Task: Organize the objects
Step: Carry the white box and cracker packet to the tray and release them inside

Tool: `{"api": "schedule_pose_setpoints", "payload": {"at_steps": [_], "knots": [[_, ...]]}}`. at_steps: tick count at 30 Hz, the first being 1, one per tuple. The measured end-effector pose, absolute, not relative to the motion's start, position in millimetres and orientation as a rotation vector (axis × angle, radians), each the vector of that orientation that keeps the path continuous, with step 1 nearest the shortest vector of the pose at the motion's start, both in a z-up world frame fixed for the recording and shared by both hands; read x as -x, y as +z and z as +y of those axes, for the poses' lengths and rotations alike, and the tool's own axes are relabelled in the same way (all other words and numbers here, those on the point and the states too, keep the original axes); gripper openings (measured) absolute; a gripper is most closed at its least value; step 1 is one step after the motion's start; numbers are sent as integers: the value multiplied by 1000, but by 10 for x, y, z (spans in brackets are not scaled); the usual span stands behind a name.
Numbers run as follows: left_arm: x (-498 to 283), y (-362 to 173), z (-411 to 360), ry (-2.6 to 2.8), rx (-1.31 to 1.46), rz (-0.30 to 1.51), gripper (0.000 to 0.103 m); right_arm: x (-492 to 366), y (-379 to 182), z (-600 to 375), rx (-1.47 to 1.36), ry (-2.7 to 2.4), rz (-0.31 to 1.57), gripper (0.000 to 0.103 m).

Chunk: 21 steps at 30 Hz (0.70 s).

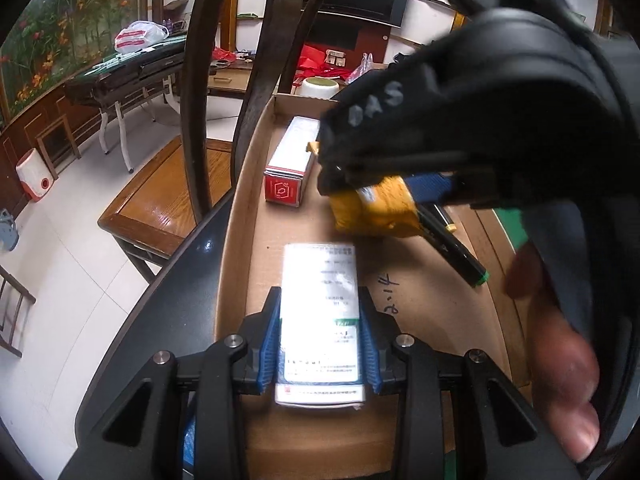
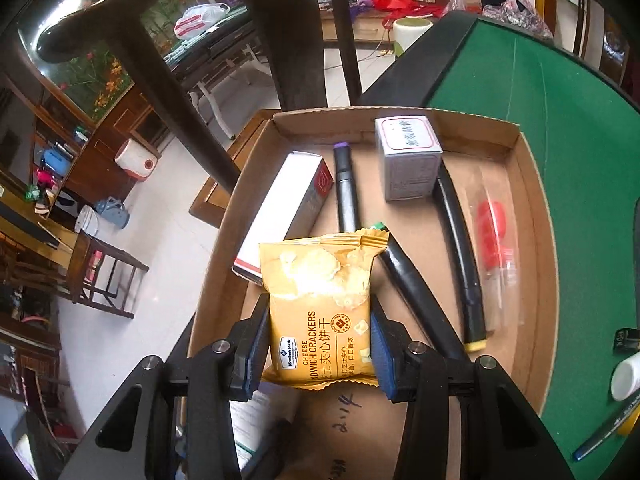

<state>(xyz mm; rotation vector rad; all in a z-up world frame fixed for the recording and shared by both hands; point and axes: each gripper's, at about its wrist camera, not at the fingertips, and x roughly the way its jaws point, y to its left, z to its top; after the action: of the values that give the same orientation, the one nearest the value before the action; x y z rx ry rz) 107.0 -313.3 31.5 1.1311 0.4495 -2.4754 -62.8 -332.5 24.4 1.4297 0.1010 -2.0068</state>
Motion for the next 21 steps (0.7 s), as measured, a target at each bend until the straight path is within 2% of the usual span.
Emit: {"api": "schedule_pose_setpoints", "payload": {"at_steps": [8, 10, 13, 15, 21], "knots": [[-1115, 331, -3115, -2491, -1119, 451, 35, 633, 227, -3382, -1441, -1995, 128, 53], [-1129, 335, -3112, -2498, -1111, 447, 40, 636, 217, -3347, -1450, -1975, 112, 57], [-1152, 340, -3102, -2539, -1093, 463, 49, 630, 222, -3264, -1447, -1975, 98, 58], [-1166, 344, -3091, -2566, -1077, 473, 59, 617, 267, -3206, -1428, -2002, 101, 58], [-1217, 370, -3021, -2605, -1028, 468, 71, 526, 478, -3076, -1337, -2046, 118, 58]]}}
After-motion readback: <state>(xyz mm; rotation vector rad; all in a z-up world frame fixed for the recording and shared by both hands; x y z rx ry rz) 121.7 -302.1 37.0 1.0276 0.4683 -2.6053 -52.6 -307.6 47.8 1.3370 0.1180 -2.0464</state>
